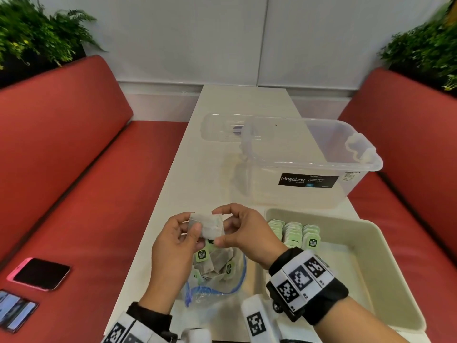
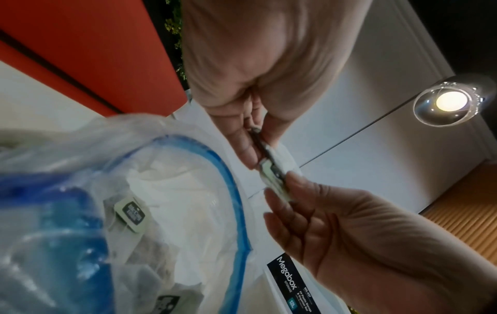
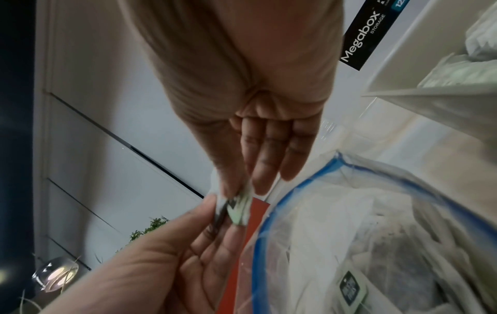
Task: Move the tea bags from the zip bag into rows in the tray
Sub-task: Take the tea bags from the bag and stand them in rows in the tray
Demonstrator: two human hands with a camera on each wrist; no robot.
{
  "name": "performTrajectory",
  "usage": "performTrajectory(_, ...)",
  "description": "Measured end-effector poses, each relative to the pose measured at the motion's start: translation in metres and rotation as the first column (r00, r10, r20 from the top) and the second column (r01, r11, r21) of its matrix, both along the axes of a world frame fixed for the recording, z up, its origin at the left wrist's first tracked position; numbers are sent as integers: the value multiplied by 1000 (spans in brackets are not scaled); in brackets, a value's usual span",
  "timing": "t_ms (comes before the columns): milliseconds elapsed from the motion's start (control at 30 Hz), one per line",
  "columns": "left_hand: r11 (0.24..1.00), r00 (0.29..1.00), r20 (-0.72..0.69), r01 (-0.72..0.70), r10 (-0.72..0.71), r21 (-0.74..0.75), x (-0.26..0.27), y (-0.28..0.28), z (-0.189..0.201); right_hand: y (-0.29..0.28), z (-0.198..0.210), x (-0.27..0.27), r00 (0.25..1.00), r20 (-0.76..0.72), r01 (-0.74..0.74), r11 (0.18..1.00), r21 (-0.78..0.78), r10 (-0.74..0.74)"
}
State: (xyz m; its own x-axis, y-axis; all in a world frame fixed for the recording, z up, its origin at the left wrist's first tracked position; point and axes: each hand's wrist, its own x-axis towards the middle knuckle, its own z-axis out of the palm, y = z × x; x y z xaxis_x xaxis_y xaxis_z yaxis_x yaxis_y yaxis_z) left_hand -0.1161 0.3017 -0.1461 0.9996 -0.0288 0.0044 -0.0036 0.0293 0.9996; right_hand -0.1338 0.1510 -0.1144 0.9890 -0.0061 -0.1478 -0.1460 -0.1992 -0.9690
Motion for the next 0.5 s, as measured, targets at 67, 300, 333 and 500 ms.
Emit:
performTrajectory(67,996,1000,-15,-10,9,-85,0,-2,1,-4,0,1,999,-3,47,999,7,-47)
performTrajectory(300,950,988,-95,89,-123,-301,1,0,14,-33,25,0,994,77,-61,968,-242,82)
performTrajectory(333,955,981,-87,147,-174,-257,-2,-2,15,-38,30,0,990,78,-85,934,-346,119)
performTrajectory(500,883,894,34,435,-447,174,-15,-17,18,-57,60,0,962,9,-196,715,-671,273)
